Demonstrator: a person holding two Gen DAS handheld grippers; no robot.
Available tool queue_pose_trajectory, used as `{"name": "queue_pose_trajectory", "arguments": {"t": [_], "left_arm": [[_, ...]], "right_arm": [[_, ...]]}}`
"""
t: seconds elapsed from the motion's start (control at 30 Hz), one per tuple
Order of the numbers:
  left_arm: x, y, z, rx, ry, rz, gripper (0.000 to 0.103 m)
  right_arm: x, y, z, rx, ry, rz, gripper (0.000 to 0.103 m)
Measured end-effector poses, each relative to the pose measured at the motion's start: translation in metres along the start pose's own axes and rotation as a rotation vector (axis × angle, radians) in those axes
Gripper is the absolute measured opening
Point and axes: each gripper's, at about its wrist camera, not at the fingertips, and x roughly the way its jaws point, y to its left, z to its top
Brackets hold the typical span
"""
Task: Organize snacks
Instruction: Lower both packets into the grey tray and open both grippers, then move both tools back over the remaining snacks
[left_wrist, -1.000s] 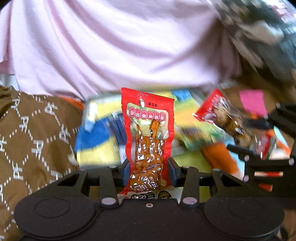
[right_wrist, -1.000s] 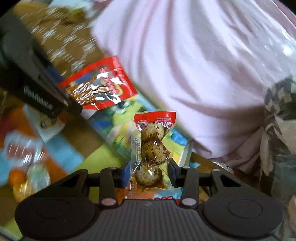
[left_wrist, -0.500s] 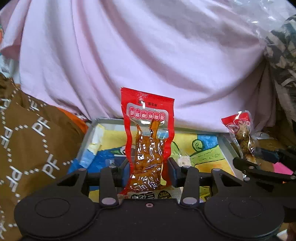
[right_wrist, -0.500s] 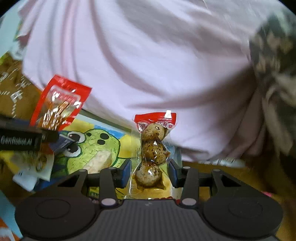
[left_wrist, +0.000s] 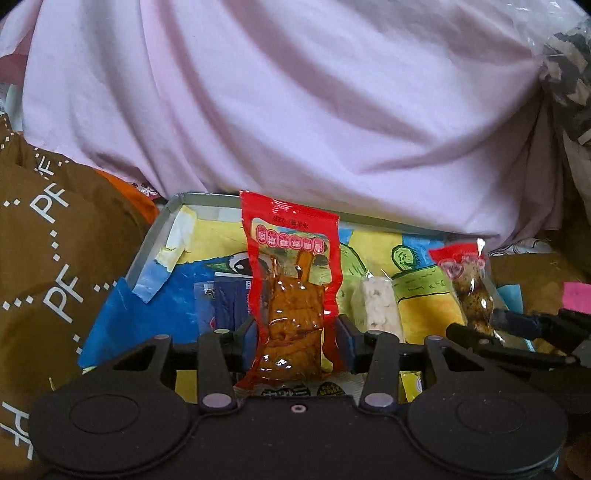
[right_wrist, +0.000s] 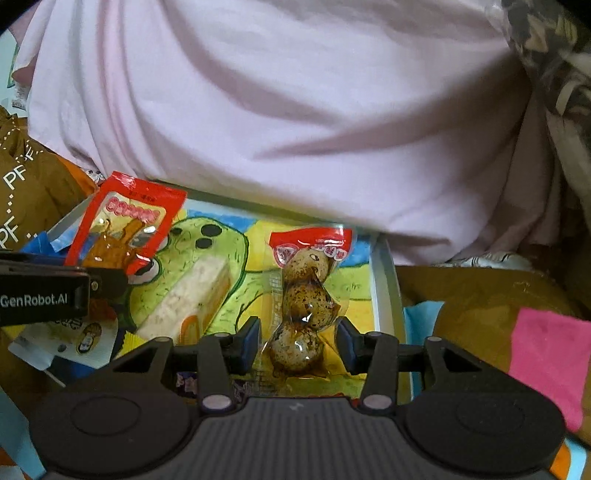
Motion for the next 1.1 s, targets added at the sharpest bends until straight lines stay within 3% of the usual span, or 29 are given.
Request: {"name": "queue_pose_trajectory", "arguments": {"t": [0.27, 0.43, 0.8, 1.1], "left_arm": [[-0.007, 0.005, 0.007, -0.049, -0.001, 0.016, 0.063], [-0.025, 0.006, 0.018, -0.068, -0.046, 0.022, 0.08], [-0.086, 0.009, 0.045, -0.069, -0.158, 0.049, 0.101], [-0.135, 0.019, 0.044, -0.054, -0.158, 0.054, 0.102]], "right_arm": [[-0.013, -0.012, 0.006, 0.032, -0.033, 0.006, 0.071], [-0.034, -0.017, 0.013, 0.044, -0.088, -0.01, 0.087], [-0.092, -0.022, 0.032, 0.099, -0.206, -0.041, 0.099], [-0.145, -0.003, 0.029, 0.084, -0.253, -0.003, 0.103]]}}
